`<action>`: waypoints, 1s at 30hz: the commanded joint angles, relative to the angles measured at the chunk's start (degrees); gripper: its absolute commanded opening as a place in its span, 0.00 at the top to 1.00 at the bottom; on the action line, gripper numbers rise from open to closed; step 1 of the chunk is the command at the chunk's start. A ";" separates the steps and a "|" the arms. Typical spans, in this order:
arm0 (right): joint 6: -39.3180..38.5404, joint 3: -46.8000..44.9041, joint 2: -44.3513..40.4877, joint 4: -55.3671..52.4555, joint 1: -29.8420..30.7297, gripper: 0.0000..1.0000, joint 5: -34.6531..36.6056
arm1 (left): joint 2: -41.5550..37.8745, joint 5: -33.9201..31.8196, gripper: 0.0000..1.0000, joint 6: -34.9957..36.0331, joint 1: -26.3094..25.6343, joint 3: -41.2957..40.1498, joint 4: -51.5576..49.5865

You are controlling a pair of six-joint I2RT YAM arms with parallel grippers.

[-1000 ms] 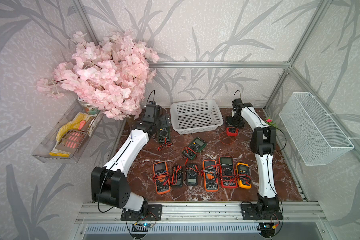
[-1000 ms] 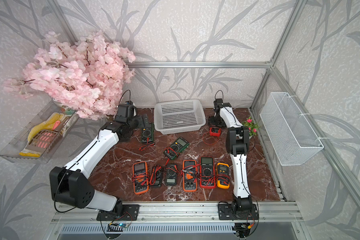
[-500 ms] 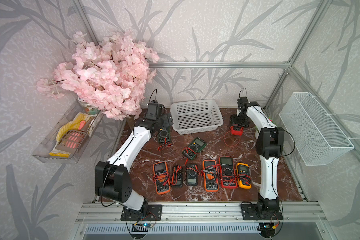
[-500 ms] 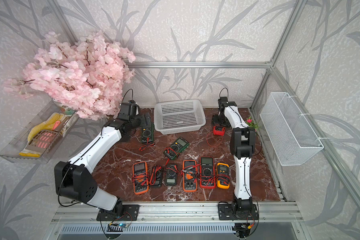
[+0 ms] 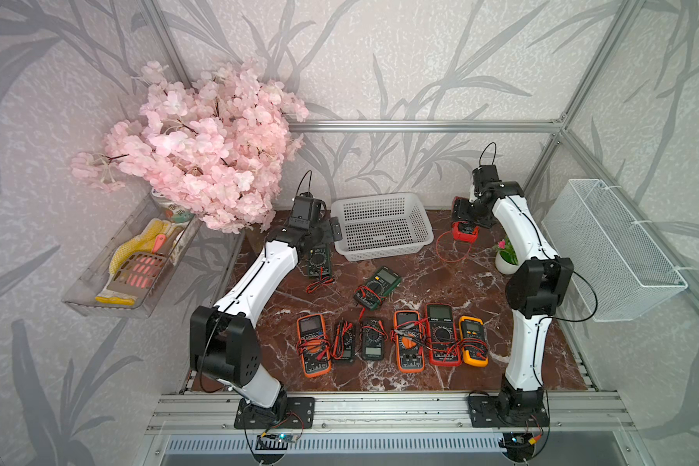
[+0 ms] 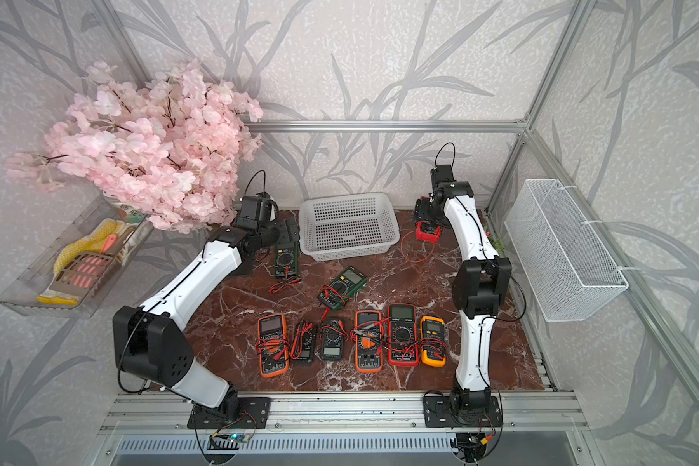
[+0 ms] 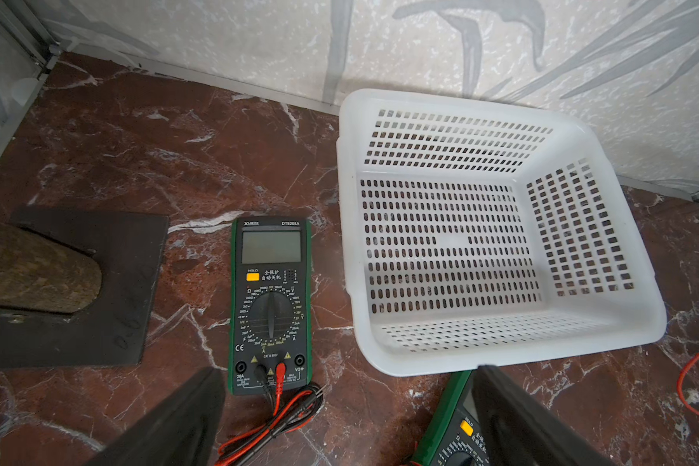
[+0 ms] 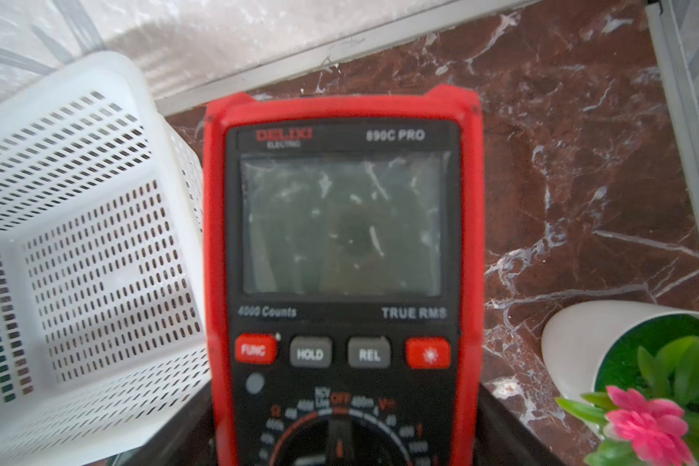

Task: Put the multimeter into the basket
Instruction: Pick up the multimeter from the center of the board, then place the multimeter in the basket.

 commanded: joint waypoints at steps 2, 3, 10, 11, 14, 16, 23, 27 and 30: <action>0.65 6.29 -4.88 2.81 1.03 0.37 -1.08 | 1.00 -0.10 0.00 -0.33 -0.48 2.25 -0.94; 0.68 8.10 -4.46 2.59 1.43 0.37 -1.29 | 1.20 -0.11 0.00 -0.42 -0.53 2.43 -0.97; 1.58 25.28 3.39 -1.47 3.66 0.37 -3.22 | 3.17 -0.77 0.00 -0.77 -1.17 4.33 -1.43; 2.02 26.83 4.39 -1.28 4.00 0.36 -3.61 | 3.40 -0.79 0.00 -0.86 -1.32 4.64 -1.61; 2.62 28.54 6.19 1.41 5.20 0.37 -4.36 | 4.36 -0.98 0.00 -0.94 -1.70 5.49 -2.23; 2.63 28.24 6.80 4.07 6.15 0.37 -4.72 | 4.96 -1.32 0.00 -1.12 -2.02 6.15 -2.94; 1.31 25.94 10.09 14.00 9.77 0.37 -6.68 | 6.09 -2.03 0.00 -2.02 -2.94 7.10 -5.24; 0.08 26.02 13.29 17.34 11.25 0.38 -8.56 | 6.23 -1.80 0.00 -2.66 -3.77 7.01 -6.03; -2.06 26.36 15.82 18.36 12.21 0.39 -9.44 | 6.40 -1.82 0.00 -2.70 -4.41 7.01 -6.22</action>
